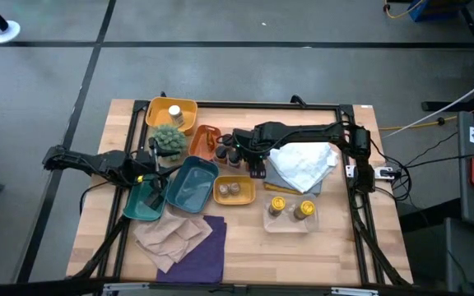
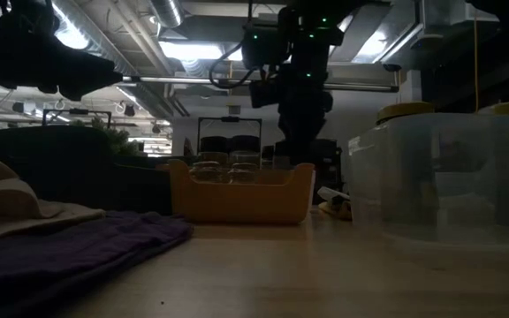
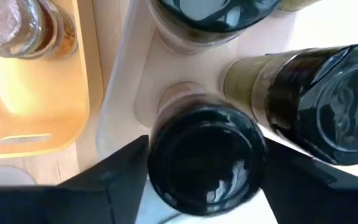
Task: Sort spices by type
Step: Put the black seasoning bottle into the top transparent bin, then return to Home Position
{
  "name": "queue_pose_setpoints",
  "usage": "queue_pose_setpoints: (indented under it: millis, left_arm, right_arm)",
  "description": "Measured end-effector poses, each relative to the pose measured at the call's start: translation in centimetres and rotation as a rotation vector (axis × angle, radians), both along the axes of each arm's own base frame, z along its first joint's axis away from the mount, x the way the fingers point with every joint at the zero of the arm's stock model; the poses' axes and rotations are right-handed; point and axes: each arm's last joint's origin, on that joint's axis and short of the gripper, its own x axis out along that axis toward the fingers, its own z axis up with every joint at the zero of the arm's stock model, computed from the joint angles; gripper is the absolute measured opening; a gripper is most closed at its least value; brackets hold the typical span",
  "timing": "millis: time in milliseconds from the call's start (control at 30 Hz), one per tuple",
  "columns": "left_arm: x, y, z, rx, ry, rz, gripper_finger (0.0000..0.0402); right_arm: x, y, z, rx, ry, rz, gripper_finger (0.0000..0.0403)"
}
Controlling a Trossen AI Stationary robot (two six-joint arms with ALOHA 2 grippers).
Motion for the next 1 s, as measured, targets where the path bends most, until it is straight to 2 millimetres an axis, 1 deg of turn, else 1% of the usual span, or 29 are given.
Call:
queue_pose_setpoints:
  millis: [100,233,400,567,800,900,1000]
  left_arm:
    - [0.0,0.0,0.0,0.000,0.000,0.000,0.0221]
    - [0.0,0.0,0.0,0.000,0.000,0.000,0.0221]
    - [0.0,0.0,0.0,-0.020,-0.005,-0.001,0.0221]
    - [0.0,0.0,0.0,-0.093,-0.026,-0.006,0.0221]
    - [0.0,0.0,0.0,-0.072,-0.019,-0.004,0.0221]
    - [0.0,0.0,0.0,-0.072,-0.020,-0.004,0.0221]
    - [0.0,0.0,0.0,-0.069,-0.019,-0.004,0.0221]
  right_arm:
    - [-0.1,0.0,0.1,0.001,0.010,0.000,0.0295]
    - [-0.6,0.1,0.7,0.007,0.064,0.000,0.0311]
    - [-1.2,0.2,2.0,0.017,0.123,0.000,0.0314]
    - [-2.1,0.3,4.1,0.007,0.081,0.020,0.0315]
    - [-5.3,0.8,8.8,-0.007,0.001,0.029,0.0315]
    - [-7.6,1.2,10.5,-0.014,-0.041,0.029,0.0316]
    - [-10.3,1.6,11.4,-0.017,-0.080,0.016,0.0316]
